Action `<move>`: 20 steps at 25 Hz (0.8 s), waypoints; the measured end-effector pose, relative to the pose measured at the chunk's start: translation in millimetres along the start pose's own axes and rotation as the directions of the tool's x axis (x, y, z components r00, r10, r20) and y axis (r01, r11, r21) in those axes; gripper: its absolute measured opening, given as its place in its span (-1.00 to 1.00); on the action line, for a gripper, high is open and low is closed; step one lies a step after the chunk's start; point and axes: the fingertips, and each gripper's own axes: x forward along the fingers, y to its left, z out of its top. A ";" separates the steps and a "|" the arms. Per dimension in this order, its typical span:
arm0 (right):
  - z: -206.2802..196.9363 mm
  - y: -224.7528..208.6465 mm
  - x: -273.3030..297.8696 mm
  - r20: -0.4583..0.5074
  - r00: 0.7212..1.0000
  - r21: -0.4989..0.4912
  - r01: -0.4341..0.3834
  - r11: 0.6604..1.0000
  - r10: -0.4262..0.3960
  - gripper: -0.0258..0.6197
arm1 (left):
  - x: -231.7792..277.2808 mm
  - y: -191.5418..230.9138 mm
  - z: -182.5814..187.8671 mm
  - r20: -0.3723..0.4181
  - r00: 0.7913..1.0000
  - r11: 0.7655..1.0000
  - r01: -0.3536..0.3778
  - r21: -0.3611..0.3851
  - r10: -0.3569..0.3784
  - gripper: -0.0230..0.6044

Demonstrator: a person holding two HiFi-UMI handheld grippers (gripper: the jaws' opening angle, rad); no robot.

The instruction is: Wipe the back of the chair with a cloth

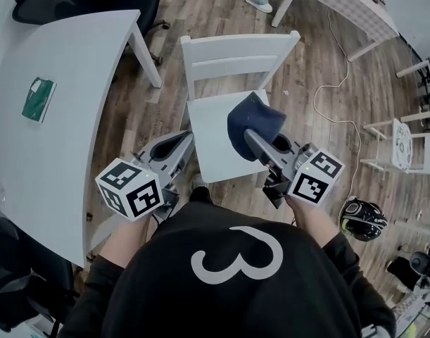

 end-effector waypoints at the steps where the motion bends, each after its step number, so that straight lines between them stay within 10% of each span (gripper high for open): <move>1: 1.4 -2.8 7.2 -0.006 1.000 -0.002 0.013 1.000 -0.013 -0.76 | 2.5 6.9 1.7 -0.010 1.000 1.000 0.009 -0.008 -0.010 -0.88; 9: 28.7 -17.7 56.6 -0.036 0.999 -0.063 0.016 0.998 -0.018 -0.76 | 27.4 34.3 22.8 -0.021 0.999 0.996 0.045 -0.071 -0.047 -0.88; 20: 27.6 -63.4 123.4 -0.086 0.996 -0.304 -0.036 0.952 0.010 -0.76 | 41.9 57.8 39.1 0.035 0.996 0.989 -0.080 -0.121 0.085 -0.88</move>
